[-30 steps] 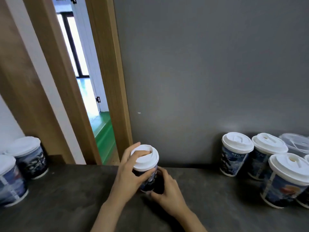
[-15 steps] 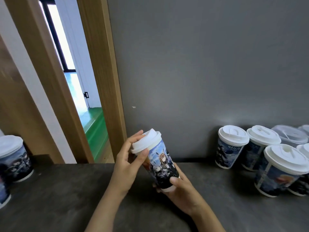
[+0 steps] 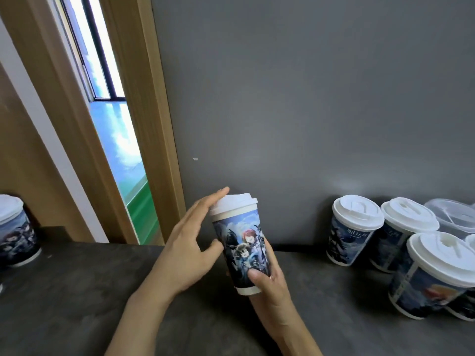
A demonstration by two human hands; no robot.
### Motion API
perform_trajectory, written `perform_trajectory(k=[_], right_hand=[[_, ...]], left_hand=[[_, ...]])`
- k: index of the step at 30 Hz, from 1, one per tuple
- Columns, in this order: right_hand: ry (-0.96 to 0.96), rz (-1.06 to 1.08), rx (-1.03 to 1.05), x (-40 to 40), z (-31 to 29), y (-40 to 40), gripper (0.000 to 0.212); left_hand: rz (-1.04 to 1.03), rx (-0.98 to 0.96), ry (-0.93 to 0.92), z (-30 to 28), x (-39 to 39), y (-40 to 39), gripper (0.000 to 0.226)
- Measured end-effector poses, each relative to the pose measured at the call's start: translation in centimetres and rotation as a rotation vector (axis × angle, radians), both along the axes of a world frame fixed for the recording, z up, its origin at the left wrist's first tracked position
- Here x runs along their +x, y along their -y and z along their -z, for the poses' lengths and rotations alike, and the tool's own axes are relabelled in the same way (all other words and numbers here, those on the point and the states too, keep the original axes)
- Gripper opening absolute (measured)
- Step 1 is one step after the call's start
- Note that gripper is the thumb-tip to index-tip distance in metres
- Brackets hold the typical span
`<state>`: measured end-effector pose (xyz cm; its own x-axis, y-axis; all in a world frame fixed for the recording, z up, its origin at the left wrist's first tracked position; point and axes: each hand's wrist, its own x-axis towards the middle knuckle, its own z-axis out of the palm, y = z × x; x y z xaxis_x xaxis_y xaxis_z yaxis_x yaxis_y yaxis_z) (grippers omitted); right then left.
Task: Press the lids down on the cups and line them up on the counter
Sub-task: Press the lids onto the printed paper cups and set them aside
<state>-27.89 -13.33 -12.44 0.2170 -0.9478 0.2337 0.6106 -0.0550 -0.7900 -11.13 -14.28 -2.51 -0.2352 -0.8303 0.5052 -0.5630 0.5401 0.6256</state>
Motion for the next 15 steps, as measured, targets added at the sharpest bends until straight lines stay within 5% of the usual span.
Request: perform_trajectory(k=[10,15], right_hand=[[-0.673,0.805,-0.450,0.9,1.8,-0.4,0.092],[-0.678,0.923,-0.519,0.7,2.0,-0.4,0.089]], left_hand=[[-0.155,0.015,0.001,0.7,-0.4,0.2,0.048],[-0.132,-0.010,-0.124,0.6,-1.1,0.2,0.034]])
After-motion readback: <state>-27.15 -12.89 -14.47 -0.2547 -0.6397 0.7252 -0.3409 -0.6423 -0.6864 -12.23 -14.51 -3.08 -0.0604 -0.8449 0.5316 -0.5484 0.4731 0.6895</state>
